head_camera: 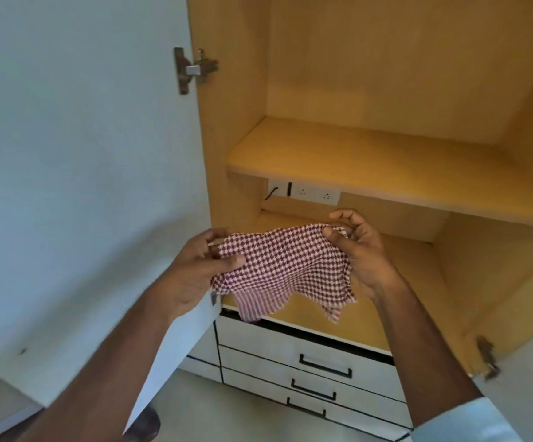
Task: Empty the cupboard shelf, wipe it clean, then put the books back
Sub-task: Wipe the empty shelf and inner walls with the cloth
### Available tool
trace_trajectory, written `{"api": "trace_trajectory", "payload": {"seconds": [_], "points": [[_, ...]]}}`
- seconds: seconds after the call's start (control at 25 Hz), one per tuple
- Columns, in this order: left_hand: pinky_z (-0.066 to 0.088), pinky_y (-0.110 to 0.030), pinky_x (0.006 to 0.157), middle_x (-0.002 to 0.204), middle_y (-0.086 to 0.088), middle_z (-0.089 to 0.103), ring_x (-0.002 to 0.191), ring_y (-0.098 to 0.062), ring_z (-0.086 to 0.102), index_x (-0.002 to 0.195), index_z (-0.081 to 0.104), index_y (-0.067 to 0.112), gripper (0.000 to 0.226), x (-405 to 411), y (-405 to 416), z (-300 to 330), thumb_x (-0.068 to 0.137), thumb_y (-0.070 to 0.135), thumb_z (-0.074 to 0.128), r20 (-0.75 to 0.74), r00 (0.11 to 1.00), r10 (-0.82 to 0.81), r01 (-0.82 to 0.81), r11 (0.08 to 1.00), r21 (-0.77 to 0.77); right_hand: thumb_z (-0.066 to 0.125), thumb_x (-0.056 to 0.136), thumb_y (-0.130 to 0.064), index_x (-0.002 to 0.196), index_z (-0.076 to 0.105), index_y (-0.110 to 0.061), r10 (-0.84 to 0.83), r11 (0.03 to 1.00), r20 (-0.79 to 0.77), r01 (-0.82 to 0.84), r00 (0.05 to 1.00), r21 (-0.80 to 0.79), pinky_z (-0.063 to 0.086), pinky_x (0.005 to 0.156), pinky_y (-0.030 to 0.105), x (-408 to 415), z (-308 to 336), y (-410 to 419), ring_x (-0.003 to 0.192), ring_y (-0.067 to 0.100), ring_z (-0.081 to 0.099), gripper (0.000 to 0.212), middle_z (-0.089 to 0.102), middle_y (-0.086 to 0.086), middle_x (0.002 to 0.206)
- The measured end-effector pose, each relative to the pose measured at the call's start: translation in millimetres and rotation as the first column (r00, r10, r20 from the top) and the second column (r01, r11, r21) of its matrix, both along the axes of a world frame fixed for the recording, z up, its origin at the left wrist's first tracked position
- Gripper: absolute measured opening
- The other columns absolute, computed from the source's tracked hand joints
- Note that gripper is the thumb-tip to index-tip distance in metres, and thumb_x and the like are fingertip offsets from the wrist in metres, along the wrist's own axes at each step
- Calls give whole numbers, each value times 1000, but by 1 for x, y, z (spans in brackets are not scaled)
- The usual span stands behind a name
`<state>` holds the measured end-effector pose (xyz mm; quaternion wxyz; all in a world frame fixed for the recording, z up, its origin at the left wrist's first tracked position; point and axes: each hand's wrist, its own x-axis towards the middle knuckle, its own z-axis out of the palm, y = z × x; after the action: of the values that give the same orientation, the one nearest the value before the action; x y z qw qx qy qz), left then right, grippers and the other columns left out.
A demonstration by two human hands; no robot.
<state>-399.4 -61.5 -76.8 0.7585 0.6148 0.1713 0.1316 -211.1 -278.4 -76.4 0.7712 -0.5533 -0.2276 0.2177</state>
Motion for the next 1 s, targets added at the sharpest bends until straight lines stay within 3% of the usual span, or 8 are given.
{"api": "trace_trajectory", "payload": {"seconds": [0.24, 0.4, 0.48, 0.6, 0.72, 0.8, 0.88, 1.0], "points": [[58, -40, 79, 112, -11, 74, 100, -25, 72, 114, 68, 8, 23, 67, -12, 21, 92, 14, 65, -5, 1000, 29, -29, 999, -25, 75, 83, 5, 103, 65, -13, -302, 941, 196, 324, 933, -94, 57, 74, 40, 51, 1, -3, 82, 21, 72, 29, 76, 7, 90], [56, -42, 75, 90, -4, 73, 89, -23, 70, 91, 59, 12, 10, 134, -33, 41, 90, 10, 69, -55, 994, 97, -79, 961, 264, 76, 85, -9, 108, 61, -24, -527, 654, 679, 754, 512, -61, 59, 73, 33, 68, 37, 18, 78, 6, 67, 31, 71, -6, 89], [54, -42, 73, 90, -8, 69, 86, -25, 67, 95, 57, 7, 10, 164, -47, 49, 95, 14, 65, 16, 999, 40, -42, 983, 177, 73, 88, -14, 118, 59, -23, -483, 660, 790, 750, 377, 45, 57, 71, 25, 55, 57, 36, 79, 7, 68, 35, 72, -5, 91], [56, -40, 79, 99, -14, 69, 91, -23, 67, 115, 61, -2, 39, 192, -60, 59, 104, 33, 49, 234, 971, -54, 104, 972, -209, 66, 91, -15, 131, 51, -27, -259, 879, 817, 476, 515, -22, 59, 78, 27, 44, 63, 54, 96, 7, 71, 44, 74, -6, 108], [58, -33, 70, 95, -11, 70, 86, -22, 70, 113, 60, 3, 26, 207, -51, 51, 98, 24, 60, 277, 961, 26, 17, 988, -153, 61, 94, -3, 134, 51, -23, -57, 983, 676, 161, 735, -92, 57, 84, 24, 60, 53, 46, 108, 5, 68, 46, 72, -6, 118], [60, -34, 70, 99, -15, 71, 87, -26, 70, 114, 58, 2, 29, 214, -38, 47, 87, 6, 67, 263, 964, 41, -2, 989, -146, 66, 89, -2, 117, 60, -24, -262, 929, 647, 370, 716, -33, 54, 76, 22, 82, 49, 43, 98, 3, 68, 36, 71, -10, 109], [60, -40, 78, 106, -18, 71, 96, -30, 69, 117, 59, 2, 35, 221, -23, 48, 83, 1, 68, 267, 964, -15, 55, 989, -141, 79, 83, -19, 108, 61, -32, -365, 830, 636, 547, 680, -108, 49, 78, 22, 110, 45, 39, 101, 5, 62, 33, 65, -15, 112], [57, -46, 90, 113, -18, 69, 102, -31, 67, 123, 58, 3, 39, 239, -5, 56, 85, 2, 67, 279, 948, -152, 200, 968, -152, 76, 86, -26, 126, 62, -20, -8, 991, 275, 45, 961, -127, 54, 96, 37, 143, 44, 41, 119, 25, 63, 42, 67, 0, 128]]}}
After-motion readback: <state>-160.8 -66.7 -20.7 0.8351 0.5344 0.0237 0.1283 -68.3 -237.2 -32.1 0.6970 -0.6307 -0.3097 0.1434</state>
